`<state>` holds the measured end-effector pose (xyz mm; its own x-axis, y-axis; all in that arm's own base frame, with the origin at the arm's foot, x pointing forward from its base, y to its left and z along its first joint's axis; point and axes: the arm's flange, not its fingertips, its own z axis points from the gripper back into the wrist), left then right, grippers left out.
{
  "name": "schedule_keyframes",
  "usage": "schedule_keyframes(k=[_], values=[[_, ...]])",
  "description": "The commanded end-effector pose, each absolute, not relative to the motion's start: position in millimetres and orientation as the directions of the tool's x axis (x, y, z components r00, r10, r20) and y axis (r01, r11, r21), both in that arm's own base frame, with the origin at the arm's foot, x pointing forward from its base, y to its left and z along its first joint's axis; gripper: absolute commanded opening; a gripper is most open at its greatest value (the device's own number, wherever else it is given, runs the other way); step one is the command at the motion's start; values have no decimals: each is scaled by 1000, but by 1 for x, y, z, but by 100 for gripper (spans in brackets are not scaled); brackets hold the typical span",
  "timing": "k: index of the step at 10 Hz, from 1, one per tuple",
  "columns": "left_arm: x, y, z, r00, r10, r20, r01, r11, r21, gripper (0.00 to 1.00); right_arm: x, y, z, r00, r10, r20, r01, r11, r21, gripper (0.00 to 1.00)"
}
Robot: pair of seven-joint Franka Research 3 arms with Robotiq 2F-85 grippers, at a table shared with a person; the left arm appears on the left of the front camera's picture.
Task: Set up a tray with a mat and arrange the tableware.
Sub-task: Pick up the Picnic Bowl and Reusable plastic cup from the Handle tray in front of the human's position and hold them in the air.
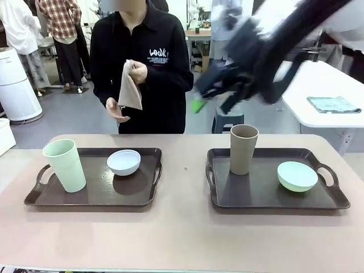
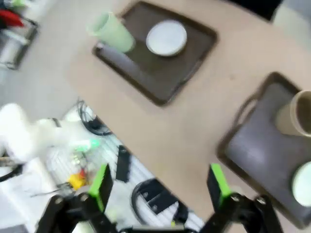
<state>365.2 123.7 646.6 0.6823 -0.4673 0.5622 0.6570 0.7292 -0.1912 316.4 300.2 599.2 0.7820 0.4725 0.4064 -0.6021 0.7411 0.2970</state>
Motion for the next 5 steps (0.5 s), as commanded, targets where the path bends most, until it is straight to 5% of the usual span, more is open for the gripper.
schedule_keyframes(k=[1,2,3,4,5], values=[[418,143,622,684,-552,477,701,679,-219,100,385,354,595,844,463,271,-515,841,165,100],[418,147,607,699,-560,445,702,656,-277,100,399,374,584,845,438,306,-511,830,224,100],[390,135,628,686,-508,521,673,716,-187,100,384,369,583,862,435,261,-507,724,467,100],[390,135,628,686,-508,521,673,716,-187,100,369,361,573,813,475,337,-555,808,199,100],[390,135,628,686,-508,521,673,716,-187,100,369,361,573,813,475,337,-555,808,199,100]])
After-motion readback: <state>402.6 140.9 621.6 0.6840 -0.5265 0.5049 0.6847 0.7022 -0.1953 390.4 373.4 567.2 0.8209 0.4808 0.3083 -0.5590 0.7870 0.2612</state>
